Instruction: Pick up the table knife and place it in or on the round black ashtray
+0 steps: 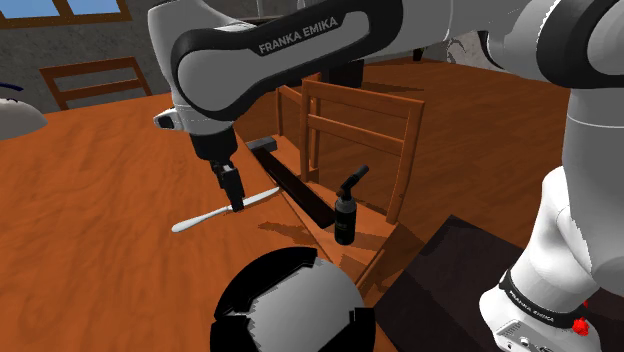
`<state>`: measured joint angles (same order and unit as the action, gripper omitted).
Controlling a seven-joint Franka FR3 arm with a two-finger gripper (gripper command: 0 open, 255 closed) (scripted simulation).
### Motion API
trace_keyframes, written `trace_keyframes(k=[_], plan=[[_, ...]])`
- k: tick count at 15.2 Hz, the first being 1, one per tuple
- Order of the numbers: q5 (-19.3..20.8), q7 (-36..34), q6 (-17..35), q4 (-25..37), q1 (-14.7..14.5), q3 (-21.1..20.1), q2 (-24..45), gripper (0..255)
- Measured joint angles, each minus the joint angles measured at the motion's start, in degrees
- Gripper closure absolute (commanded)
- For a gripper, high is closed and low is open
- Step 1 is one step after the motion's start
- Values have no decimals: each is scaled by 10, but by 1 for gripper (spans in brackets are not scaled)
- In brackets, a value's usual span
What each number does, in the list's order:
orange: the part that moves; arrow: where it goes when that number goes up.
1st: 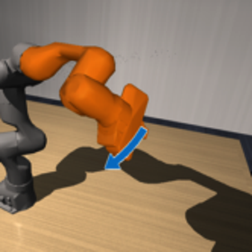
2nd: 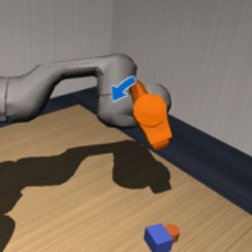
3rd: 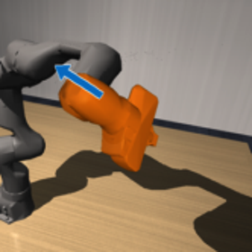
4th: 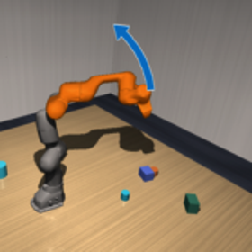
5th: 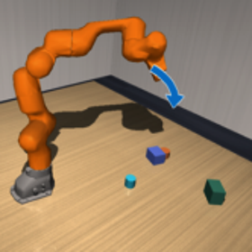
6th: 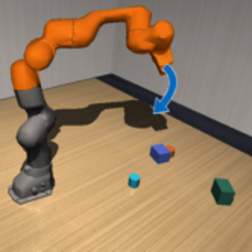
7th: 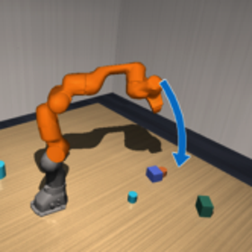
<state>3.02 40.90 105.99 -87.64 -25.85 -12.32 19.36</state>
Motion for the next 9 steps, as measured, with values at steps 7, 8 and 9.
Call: trace_keyframes(k=[7,8,9], plan=[[1,-1,20,-18,0,0,2,0],[1,-1,20,-18,0,0,2,0],[1,-1,20,-18,0,0,2,255]])
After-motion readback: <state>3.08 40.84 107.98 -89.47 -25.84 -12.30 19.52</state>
